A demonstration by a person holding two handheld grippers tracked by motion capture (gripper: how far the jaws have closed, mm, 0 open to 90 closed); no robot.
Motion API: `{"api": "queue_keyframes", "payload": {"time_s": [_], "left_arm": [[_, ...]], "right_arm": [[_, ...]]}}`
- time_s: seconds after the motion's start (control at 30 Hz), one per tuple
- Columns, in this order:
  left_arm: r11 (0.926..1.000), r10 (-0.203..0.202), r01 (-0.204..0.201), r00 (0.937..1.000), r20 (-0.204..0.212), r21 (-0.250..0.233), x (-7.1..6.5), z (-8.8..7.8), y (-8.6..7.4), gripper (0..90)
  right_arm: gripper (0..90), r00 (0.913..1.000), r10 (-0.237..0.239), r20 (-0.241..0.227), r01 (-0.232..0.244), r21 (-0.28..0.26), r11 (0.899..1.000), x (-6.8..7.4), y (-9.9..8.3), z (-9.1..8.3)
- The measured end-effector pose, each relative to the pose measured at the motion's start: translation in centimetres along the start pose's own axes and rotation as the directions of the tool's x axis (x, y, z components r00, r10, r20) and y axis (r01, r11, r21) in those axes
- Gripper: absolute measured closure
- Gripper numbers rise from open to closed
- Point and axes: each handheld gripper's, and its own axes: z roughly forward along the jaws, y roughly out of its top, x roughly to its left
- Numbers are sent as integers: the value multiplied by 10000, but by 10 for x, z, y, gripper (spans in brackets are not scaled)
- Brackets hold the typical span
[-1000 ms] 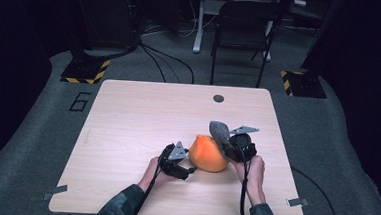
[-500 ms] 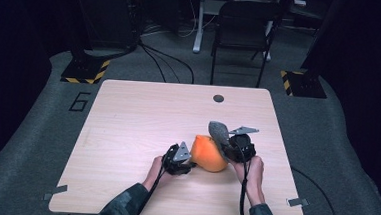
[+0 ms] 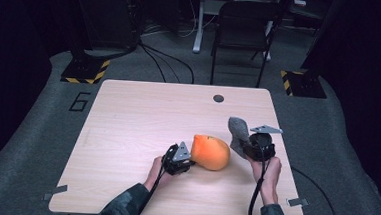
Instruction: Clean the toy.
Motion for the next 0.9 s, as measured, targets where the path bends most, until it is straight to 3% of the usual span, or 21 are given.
{"api": "queue_keyframes", "payload": {"time_s": [0.2, 0.6, 0.73, 0.9], "left_arm": [[9997, -186, 186, 9998, 5, -173, 1, -2, 0, 763], [9954, -693, 717, 9969, 386, -641, 4, -15, 11, 779], [9903, -1084, 1141, 9915, 720, -795, 6, -26, 19, 777], [9777, -1748, 1840, 9802, 932, -1015, 8, -42, 29, 774]], "right_arm": [[747, 9991, 392, 166, -400, 519, 9978, -10, -10, 14], [746, 9972, 699, 278, -713, 548, 9959, -20, -15, 15], [746, 9978, 599, 271, -610, 414, 9973, -20, -15, 15], [745, 9979, 597, 267, -609, 458, 9971, -19, -15, 14]]}}
